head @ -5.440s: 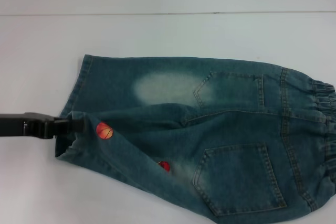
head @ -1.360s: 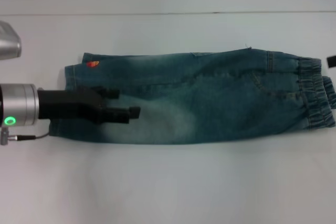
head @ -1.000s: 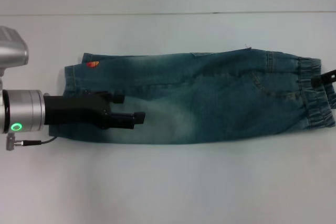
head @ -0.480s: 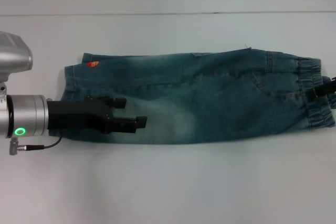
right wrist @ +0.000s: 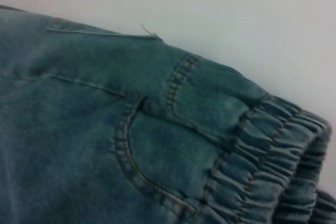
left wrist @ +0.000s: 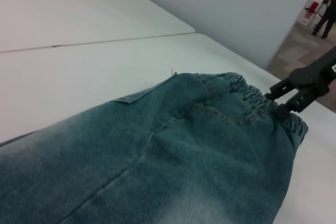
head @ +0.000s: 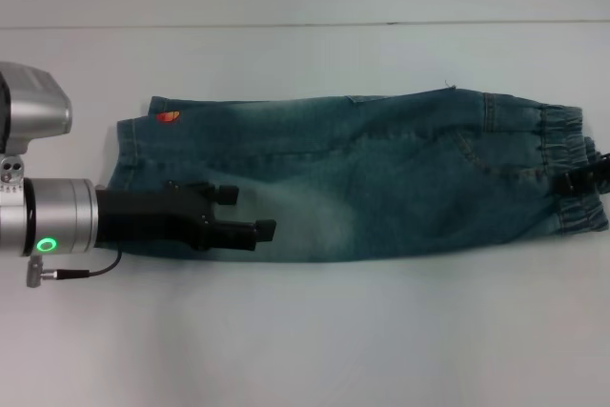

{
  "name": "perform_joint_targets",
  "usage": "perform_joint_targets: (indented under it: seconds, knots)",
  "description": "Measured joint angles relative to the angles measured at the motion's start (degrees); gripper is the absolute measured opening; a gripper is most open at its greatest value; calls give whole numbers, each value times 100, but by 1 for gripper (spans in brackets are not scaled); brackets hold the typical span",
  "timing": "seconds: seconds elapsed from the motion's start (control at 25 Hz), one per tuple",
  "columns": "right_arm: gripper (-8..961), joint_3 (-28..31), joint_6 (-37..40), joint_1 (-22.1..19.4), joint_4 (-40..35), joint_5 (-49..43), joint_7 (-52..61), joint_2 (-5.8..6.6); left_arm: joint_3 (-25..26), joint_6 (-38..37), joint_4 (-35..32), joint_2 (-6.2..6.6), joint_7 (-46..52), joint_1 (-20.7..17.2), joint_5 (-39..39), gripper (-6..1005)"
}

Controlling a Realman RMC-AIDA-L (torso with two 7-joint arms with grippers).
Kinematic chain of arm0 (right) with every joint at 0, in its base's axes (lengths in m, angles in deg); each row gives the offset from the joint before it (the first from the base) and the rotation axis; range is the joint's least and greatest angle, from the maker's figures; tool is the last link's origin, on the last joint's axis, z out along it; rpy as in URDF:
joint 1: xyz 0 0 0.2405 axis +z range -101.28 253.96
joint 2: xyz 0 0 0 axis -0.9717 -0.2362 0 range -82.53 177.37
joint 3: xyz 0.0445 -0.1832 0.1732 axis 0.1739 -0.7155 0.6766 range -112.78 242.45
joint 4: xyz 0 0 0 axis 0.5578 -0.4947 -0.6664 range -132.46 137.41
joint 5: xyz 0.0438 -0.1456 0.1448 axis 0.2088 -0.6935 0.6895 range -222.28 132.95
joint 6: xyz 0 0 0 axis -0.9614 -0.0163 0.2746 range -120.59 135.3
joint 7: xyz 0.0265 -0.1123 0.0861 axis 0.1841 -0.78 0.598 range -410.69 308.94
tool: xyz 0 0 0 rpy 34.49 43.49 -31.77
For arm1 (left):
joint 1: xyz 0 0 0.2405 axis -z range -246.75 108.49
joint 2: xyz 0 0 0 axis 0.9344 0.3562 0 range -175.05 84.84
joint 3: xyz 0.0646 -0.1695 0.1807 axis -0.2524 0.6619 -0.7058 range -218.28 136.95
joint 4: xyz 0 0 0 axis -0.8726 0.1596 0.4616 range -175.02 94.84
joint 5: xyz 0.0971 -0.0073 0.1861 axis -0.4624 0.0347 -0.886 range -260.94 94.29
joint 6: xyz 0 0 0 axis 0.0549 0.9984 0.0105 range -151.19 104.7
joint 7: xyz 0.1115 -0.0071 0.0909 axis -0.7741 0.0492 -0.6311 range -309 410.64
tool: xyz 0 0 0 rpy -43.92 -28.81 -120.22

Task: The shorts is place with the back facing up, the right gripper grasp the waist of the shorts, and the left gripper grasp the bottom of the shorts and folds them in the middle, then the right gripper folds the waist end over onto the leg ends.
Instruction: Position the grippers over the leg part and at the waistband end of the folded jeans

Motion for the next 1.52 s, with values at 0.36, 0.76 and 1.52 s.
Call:
perform_joint_targets:
  seconds: [0.36,0.76,1.52]
  knots:
    - [874,81,44,-71,72,263,-150,12,18,-2,35,-1,-29,-31,4,949]
    - [860,36,439,-79,-2,275,-237,62,4,58,35,0,-35,-35,22,948]
    - [216,35,600,-79,-214,276,-225,64,48,44,41,-45,-185,-38,336,948]
